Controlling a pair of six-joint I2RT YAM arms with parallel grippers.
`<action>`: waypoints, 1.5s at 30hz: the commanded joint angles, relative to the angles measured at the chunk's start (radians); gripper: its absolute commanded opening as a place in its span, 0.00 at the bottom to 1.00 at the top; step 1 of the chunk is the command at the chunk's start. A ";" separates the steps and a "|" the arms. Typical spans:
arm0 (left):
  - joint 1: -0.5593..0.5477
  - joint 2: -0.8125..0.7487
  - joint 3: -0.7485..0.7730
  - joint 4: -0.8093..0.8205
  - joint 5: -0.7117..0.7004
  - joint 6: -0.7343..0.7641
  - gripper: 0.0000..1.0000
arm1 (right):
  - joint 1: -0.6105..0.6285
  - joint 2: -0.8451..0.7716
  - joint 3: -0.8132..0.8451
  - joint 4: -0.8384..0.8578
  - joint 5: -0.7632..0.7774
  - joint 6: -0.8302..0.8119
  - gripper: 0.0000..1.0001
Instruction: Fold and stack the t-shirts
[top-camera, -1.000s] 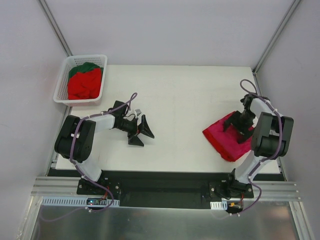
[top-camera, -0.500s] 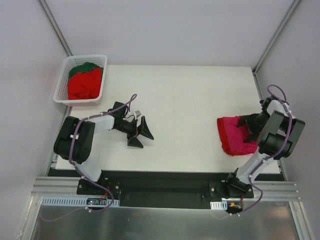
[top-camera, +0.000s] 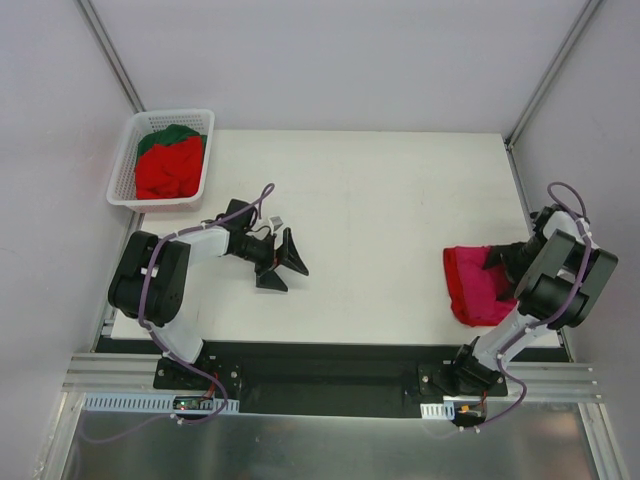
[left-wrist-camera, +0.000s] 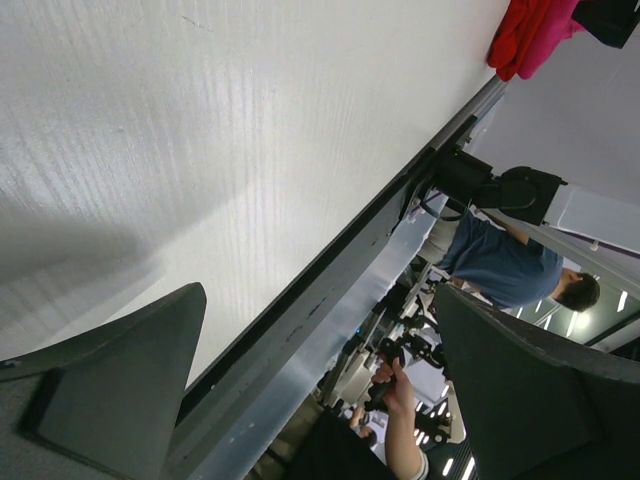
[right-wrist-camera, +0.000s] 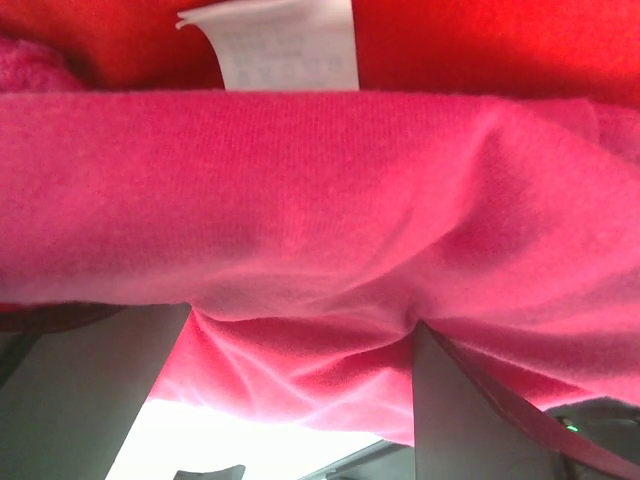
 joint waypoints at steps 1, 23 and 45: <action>-0.018 0.010 0.032 -0.025 0.001 0.033 0.99 | -0.045 -0.065 -0.069 -0.057 0.109 -0.056 0.96; -0.053 -0.008 0.003 -0.028 -0.008 0.034 0.99 | -0.134 -0.130 -0.159 -0.019 0.057 -0.014 0.96; -0.068 0.007 0.009 -0.033 -0.012 0.031 0.99 | -0.151 -0.094 -0.044 -0.054 0.058 0.053 0.96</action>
